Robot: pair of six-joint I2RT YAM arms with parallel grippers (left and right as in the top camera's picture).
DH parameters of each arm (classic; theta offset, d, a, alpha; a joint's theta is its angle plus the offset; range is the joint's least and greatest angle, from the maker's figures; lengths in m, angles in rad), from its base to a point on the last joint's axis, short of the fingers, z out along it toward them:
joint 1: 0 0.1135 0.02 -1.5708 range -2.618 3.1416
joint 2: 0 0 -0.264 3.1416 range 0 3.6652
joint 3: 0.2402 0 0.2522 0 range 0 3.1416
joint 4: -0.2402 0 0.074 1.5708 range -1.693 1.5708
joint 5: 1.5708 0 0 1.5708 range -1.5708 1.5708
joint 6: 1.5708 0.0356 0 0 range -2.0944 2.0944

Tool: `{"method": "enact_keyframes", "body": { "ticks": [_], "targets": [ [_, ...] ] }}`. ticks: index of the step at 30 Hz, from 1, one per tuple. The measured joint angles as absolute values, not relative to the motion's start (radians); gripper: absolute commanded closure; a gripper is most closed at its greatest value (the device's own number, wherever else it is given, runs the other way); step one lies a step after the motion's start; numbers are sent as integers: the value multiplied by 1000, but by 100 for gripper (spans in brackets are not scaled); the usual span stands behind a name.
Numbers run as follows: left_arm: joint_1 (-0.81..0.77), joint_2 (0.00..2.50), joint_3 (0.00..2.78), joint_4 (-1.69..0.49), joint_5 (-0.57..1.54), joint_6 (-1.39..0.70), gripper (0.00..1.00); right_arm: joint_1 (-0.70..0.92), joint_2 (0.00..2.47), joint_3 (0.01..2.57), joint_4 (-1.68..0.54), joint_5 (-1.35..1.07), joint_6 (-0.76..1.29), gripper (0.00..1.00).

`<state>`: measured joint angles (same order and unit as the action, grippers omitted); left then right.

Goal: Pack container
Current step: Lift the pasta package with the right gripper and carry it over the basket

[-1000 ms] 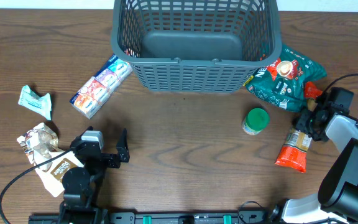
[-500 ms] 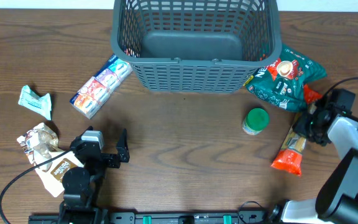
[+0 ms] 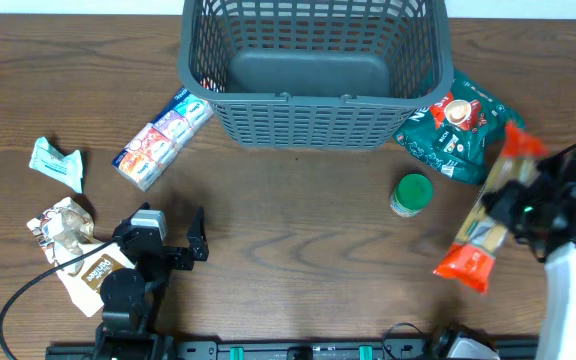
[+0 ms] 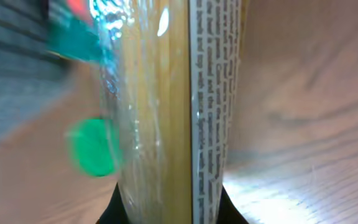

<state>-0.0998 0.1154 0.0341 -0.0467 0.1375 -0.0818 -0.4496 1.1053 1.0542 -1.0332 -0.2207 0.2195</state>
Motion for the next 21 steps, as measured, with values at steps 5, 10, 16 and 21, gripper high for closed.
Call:
{"method": "enact_keyframes", "body": {
  "ticks": [5,10,16,21],
  "targets": [
    [-100,115,34,-47,138,-82,2,-439,1092,1365,-1184,-266,154,99],
    [-100,116,34,-47,142,-82,1,-381,1193,1701,-1349,-345,38,99],
    [-100,116,35,-46,151,-82,2,-217,1436,2097,-1465,-416,-112,99],
    [-100,116,35,-46,154,-82,2,-34,1621,2353,-1452,-437,-278,99]
  ]
}}
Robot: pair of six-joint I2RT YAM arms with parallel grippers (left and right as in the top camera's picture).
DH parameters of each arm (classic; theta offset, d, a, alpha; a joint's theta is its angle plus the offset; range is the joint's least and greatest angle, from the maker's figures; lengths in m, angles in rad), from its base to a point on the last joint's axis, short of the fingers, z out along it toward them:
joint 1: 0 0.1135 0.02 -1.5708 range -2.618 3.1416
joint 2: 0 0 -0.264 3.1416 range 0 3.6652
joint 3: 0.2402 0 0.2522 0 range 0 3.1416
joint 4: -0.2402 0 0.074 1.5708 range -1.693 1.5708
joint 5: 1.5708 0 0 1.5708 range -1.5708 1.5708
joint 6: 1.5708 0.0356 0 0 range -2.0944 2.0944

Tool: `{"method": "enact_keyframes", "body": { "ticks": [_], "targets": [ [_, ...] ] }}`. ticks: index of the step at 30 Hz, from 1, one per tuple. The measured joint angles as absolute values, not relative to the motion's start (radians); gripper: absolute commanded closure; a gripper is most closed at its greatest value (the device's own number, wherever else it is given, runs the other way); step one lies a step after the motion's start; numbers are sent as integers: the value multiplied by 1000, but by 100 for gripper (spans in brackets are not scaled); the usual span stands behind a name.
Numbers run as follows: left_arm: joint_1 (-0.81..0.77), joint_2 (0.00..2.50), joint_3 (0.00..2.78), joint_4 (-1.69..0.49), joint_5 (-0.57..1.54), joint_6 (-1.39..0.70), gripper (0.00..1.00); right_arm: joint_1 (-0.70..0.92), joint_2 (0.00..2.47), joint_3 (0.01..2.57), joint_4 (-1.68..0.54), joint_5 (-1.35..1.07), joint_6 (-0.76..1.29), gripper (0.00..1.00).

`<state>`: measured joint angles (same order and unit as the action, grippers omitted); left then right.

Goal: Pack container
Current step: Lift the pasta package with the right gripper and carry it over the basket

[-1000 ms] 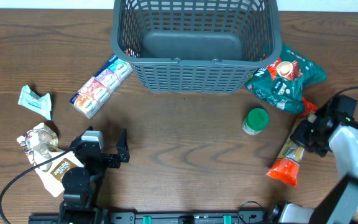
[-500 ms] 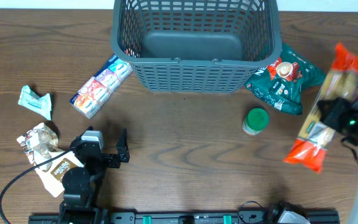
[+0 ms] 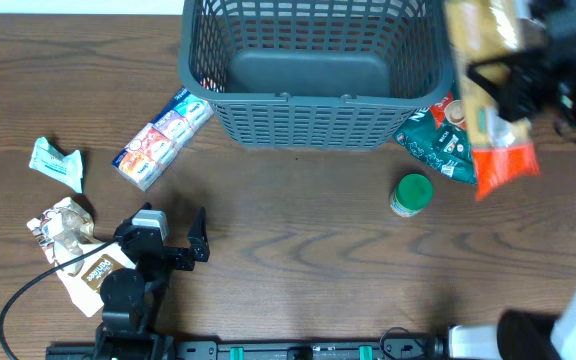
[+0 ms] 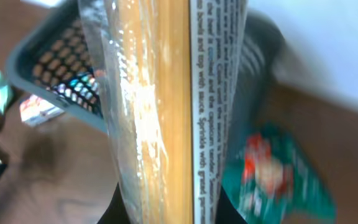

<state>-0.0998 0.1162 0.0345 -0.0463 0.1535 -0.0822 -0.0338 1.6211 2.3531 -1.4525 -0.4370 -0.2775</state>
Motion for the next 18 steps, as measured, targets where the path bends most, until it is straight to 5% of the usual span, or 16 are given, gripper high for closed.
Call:
{"method": "enact_keyframes", "body": {
  "ticks": [10,18],
  "targets": [
    [-100,116,35,-46,154,-82,1,271,1809,2477,-1087,-282,-522,99],
    [-100,116,35,-48,154,-82,1,369,2036,2486,-1056,-225,-756,95]
  ]
}}
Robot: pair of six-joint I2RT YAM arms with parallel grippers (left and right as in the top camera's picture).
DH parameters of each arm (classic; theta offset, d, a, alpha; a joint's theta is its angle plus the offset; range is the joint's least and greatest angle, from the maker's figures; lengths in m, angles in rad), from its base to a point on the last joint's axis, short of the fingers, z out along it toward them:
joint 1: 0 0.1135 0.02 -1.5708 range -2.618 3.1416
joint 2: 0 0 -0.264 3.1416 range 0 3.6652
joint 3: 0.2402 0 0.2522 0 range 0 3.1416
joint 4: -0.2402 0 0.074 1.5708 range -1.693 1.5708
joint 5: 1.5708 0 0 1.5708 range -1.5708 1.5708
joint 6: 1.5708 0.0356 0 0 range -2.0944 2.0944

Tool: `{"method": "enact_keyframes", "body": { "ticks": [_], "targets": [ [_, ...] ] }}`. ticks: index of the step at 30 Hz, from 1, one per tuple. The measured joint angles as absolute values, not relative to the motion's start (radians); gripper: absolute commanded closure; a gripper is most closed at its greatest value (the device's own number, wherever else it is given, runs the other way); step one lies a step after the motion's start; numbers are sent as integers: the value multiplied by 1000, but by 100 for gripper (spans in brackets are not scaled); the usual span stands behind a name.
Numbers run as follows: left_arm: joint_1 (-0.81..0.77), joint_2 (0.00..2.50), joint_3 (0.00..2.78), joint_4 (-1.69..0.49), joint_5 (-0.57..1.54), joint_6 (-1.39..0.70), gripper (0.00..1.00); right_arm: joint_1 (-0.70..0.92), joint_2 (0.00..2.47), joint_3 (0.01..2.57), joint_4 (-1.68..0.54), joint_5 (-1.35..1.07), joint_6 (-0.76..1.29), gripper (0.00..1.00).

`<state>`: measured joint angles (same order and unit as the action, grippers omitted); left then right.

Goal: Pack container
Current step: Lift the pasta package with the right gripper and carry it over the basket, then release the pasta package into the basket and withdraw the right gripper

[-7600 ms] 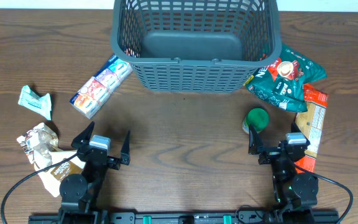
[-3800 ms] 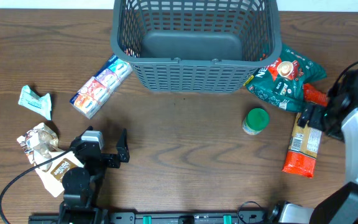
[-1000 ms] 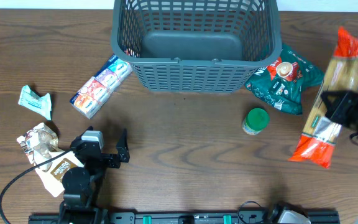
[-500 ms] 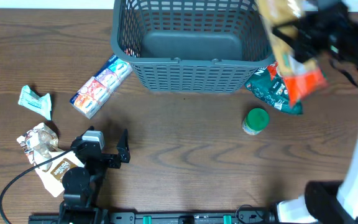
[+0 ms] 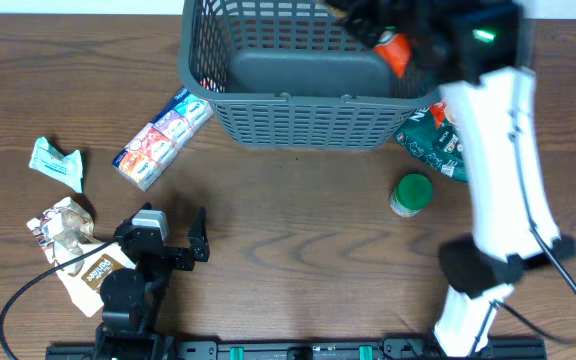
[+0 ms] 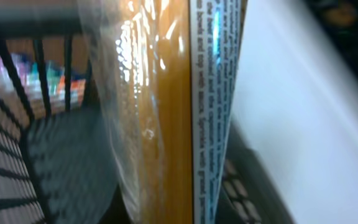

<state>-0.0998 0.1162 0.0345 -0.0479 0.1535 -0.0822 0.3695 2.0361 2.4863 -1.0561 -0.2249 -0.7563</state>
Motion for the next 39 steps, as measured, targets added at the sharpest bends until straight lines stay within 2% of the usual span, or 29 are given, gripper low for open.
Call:
{"method": "enact_keyframes", "body": {
  "ticks": [7,14,20,23,24,25,26,27,28,33,37,39],
  "targets": [
    [-100,116,46,-78,154,-82,1,397,2240,2480,-1057,-208,-908,96],
    [-100,116,48,-86,154,-82,1,391,2334,2478,-1066,-200,-941,98],
    [-100,116,49,-86,154,-82,1,389,2395,2479,-1118,-200,-951,94],
    [-100,116,49,-86,154,-82,1,389,2428,2479,-1142,-201,-954,85],
    [-100,116,49,-86,154,-82,1,389,2438,2479,-1152,-200,-955,79],
    [-100,116,49,-86,154,-82,1,389,2446,2479,-1161,-200,-955,64],
    [-100,116,49,-86,154,-82,1,389,2449,2478,-1169,-200,-953,57],
    [-100,116,49,-86,154,-82,1,389,2452,2478,-1174,-201,-953,39],
    [-100,116,49,-86,154,-82,1,389,2452,2479,-1171,-203,-948,36],
    [-100,116,49,-87,154,-82,1,389,2447,2492,-1167,-205,-929,32],
    [-100,116,49,-87,154,-82,1,390,2439,2492,-1163,-205,-879,19],
    [-100,116,49,-87,154,-82,1,390,2424,2492,-1157,-205,-841,17]
  ]
}}
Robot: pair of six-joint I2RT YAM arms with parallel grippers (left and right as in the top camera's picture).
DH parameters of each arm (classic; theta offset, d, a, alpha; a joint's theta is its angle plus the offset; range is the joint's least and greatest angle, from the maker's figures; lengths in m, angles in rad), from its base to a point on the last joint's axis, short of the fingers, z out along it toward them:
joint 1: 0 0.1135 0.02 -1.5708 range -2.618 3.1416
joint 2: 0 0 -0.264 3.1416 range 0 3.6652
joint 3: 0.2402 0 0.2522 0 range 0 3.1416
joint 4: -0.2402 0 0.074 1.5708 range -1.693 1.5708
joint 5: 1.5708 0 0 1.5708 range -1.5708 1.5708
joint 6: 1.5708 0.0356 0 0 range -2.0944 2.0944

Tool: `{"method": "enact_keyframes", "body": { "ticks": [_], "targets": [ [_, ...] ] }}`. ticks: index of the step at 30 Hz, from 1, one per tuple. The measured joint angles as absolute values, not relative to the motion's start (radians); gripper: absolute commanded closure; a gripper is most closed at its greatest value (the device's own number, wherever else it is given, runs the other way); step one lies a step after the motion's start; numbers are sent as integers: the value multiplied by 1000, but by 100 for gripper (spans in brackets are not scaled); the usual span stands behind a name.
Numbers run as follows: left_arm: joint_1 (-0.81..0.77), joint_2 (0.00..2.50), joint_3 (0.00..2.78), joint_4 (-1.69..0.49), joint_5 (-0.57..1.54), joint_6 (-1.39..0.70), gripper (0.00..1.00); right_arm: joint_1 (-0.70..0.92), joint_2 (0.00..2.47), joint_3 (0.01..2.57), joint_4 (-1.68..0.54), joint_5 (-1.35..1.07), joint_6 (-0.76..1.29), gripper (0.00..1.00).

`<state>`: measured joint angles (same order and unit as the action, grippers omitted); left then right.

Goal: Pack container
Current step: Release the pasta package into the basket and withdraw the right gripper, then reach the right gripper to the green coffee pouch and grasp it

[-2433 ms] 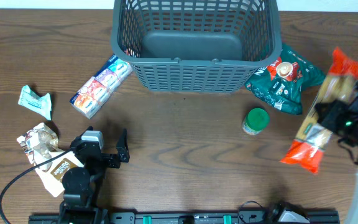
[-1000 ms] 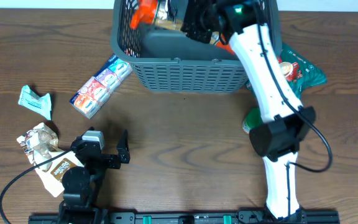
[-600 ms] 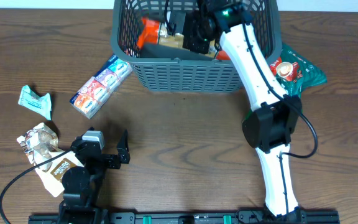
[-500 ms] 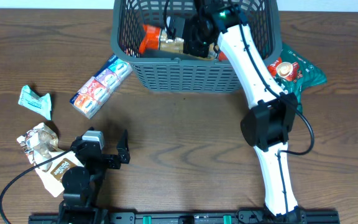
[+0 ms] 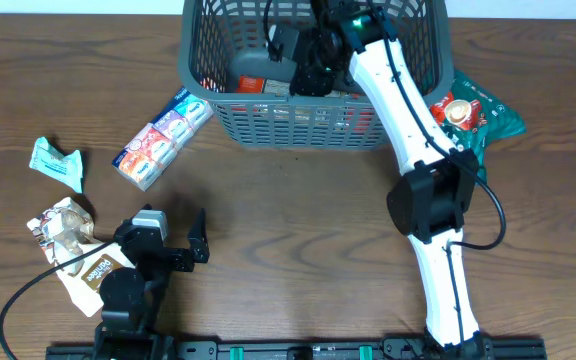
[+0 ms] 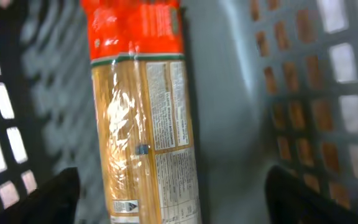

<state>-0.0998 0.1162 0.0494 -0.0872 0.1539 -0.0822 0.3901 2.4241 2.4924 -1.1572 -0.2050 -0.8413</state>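
The grey mesh basket [image 5: 313, 128] stands at the back middle of the table. A long spaghetti packet [image 6: 143, 124] with a red end lies flat on the basket floor; from overhead its red end [image 5: 251, 86] shows through the front wall. My right gripper [image 6: 179, 190] is down inside the basket [image 6: 303, 74], just above the packet, its fingers [image 6: 64, 190] spread wide on either side and touching nothing. From overhead the right gripper [image 5: 313, 50] shows over the basket's middle. My left gripper [image 5: 194, 243] rests open near the front left.
A green snack bag [image 5: 476, 112] lies right of the basket. A box of small coloured packs [image 5: 163, 127] lies left of it. A teal wrapper [image 5: 56, 162], crumpled wrappers [image 5: 63, 225] and a brown packet [image 5: 95, 270] sit at the left. My right arm [image 5: 423, 195] spans the table's right-centre.
My right gripper was shut on the spaghetti packet at the basket's right rim. Now the packet lies on the basket floor and the gripper is open above it.
My right gripper held the spaghetti packet over the table at the right. Then it held it high beside the basket's right rim, then at the rim over the inside. Now the packet lies released in the basket. The left arm stayed still throughout.
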Motion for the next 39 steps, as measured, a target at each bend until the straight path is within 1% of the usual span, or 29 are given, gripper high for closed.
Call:
{"method": "enact_keyframes", "body": {
  "ticks": [2,4,5,7,11,13,16,19,22,26,30,39],
  "targets": [
    [-100,116,49,-87,154,-82,1,390,2393,2500,-1135,-203,-781,16],
    [-100,116,49,-87,154,-82,1,388,2352,2522,-1107,-192,-712,13],
    [-100,116,49,-87,154,-82,1,387,2329,2531,-1090,-182,-678,10],
    [-100,116,49,-87,154,-82,1,376,2257,2560,-1054,-142,-579,1],
    [-100,116,49,-88,154,-82,1,292,2082,2598,-1035,-52,-363,1],
    [-100,116,49,-88,154,-82,1,202,1992,2619,-1085,10,-216,1],
    [-100,116,49,-87,154,-82,1,14,1895,2638,-1216,88,10,1],
    [-100,116,49,-88,154,-82,1,-149,1871,2641,-1362,103,181,1],
    [-100,116,49,-88,154,-82,1,-270,1893,2612,-1448,57,299,1],
    [-100,116,49,-88,154,-82,1,-372,1943,2514,-1488,-66,375,1],
    [-100,116,49,-88,154,-82,2,-403,1985,2350,-1468,-145,408,1],
    [-100,116,49,-88,154,-82,1,-396,1996,1857,-1133,-278,414,1]
  ]
}}
